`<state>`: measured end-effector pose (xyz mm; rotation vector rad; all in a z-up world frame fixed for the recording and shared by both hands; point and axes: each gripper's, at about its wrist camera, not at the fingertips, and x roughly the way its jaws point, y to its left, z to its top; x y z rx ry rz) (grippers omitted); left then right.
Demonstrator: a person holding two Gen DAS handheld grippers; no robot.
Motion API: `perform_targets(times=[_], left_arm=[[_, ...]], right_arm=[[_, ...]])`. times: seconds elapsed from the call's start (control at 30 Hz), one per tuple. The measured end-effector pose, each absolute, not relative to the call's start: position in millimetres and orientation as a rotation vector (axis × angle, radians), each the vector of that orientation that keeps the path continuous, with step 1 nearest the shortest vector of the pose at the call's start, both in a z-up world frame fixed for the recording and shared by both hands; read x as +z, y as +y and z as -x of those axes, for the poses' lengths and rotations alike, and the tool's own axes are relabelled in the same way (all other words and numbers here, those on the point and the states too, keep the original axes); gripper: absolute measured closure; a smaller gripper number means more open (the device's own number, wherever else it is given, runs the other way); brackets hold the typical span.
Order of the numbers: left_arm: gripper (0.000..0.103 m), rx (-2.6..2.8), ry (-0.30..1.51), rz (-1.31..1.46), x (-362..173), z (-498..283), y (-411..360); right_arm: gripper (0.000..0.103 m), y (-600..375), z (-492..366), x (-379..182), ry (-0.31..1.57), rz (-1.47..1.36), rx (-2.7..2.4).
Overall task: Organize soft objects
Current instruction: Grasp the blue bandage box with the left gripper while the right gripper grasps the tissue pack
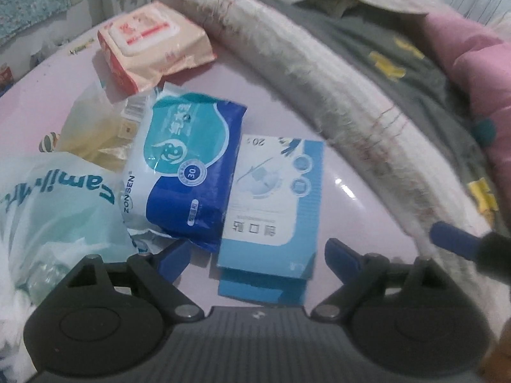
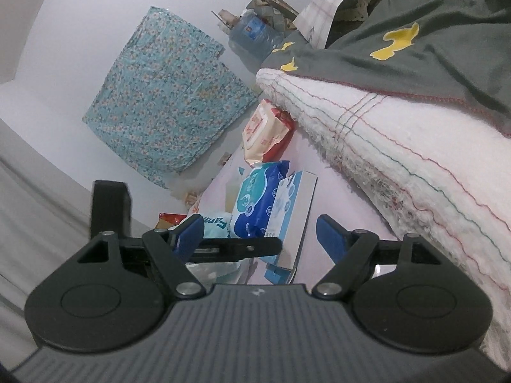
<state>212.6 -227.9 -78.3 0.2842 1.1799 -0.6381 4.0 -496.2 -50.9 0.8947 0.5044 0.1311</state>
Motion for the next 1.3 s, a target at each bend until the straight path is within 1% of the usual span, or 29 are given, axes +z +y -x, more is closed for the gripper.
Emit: perform_targets(times=[0.4,0.47,0.5,0.57,0.6,0.7,0.87,1.03,1.3], left_arm=[[0.011,-0.636,1.284,-0.223,-95,-229,-238],[0.013,-0.627,1.283,-0.230,-97,-229,-241],[0.020,-0.620,1.283,-0.235,-100,-231,-246],[0.024,-0.619,1.285,-0.225,-101,-231,-247],[0.028,-0.635,1.286,-0.212,-102,-230,-248],[0.029,-0.648,1.260,-0.204,-97,-226,-247],[0.029,-0.677,1.215,-0.114,-82,-223,-241],[0.029,-0.699,1.135,-0.009,-56,-221,-228],[0.030,-0.643,1.030,0.096,-10,-213,-183]], right_arm=[[0.025,-496,-5,-58,0.511,-0.900,0.124],[0.025,-497,-4,-59,0.509,-0.901,0.123],[0.025,-497,-4,-59,0.507,-0.903,0.123],[0.025,-499,-3,-61,0.505,-0.913,0.120],[0.025,-500,-2,-62,0.504,-0.918,0.118],[0.025,-503,0,-65,0.498,-0.928,0.111],[0.025,-508,8,-64,0.461,-0.953,0.112],[0.025,-514,18,-58,0.402,-0.972,0.099],[0.025,-514,24,-35,0.372,-0.942,0.093]])
